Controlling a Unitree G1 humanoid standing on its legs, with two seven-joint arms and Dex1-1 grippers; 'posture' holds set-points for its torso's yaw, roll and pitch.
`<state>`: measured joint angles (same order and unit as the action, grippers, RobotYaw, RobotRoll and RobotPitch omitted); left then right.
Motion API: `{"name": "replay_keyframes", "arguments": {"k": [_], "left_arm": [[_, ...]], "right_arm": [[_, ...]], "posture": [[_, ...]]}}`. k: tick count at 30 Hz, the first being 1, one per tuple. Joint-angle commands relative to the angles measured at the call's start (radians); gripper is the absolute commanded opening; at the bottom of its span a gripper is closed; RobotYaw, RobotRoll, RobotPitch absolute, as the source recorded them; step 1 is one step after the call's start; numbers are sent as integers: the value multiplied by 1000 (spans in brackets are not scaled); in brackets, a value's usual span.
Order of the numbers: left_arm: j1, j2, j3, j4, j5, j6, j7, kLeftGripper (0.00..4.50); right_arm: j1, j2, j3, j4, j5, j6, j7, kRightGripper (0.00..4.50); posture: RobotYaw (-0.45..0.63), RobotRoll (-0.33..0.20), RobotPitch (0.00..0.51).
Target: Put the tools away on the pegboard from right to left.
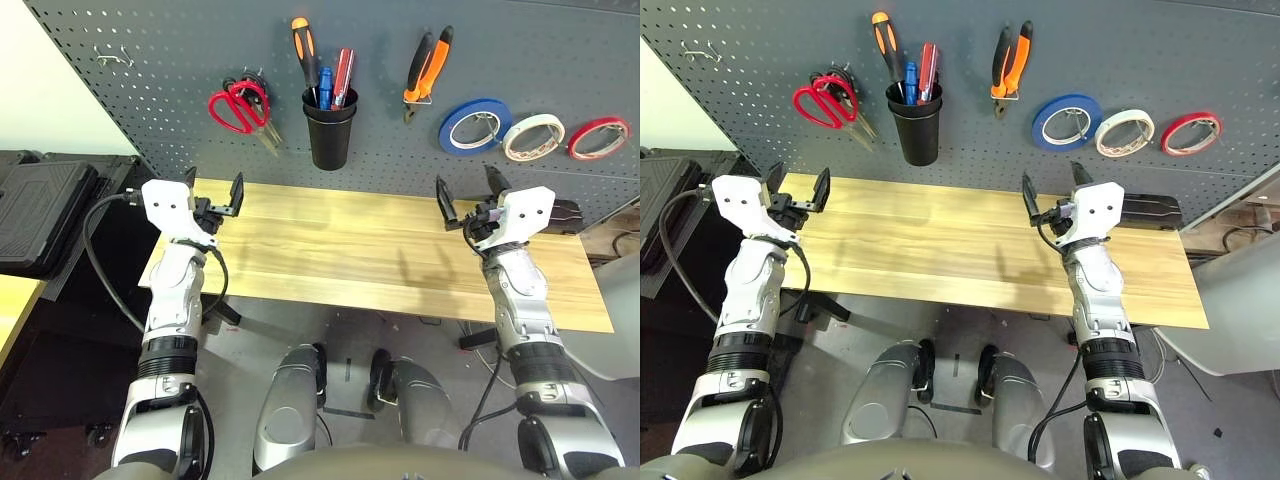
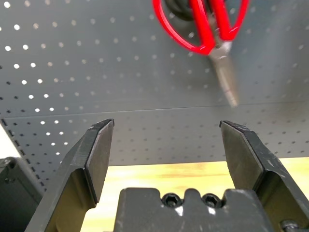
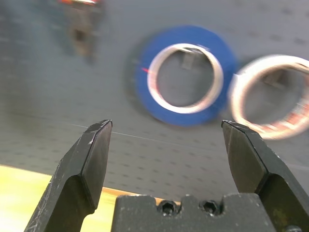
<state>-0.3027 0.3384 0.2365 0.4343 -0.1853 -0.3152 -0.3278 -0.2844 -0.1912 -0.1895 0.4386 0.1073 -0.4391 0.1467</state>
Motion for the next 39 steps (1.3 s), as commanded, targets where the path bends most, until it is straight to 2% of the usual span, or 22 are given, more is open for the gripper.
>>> {"name": "replay_keyframes", "arguments": {"k": [1,10,39], "left_arm": [[8,12,5,51,-9,-27,-34,4483],[-2,11,26,109,-78,-30,-125,4483],[-83,-10,32,187,-89,-71,-130,4483]], "right_arm": [[4,-16,-44,67,-15,-37,-64,4500],[-29,-57,-115,205,-13,-87,-171,4500],[-70,-105,-117,295,-4,-136,-167,4500]], "posture": [[150,0,124],[137,0,126],[123,0,135]]}}
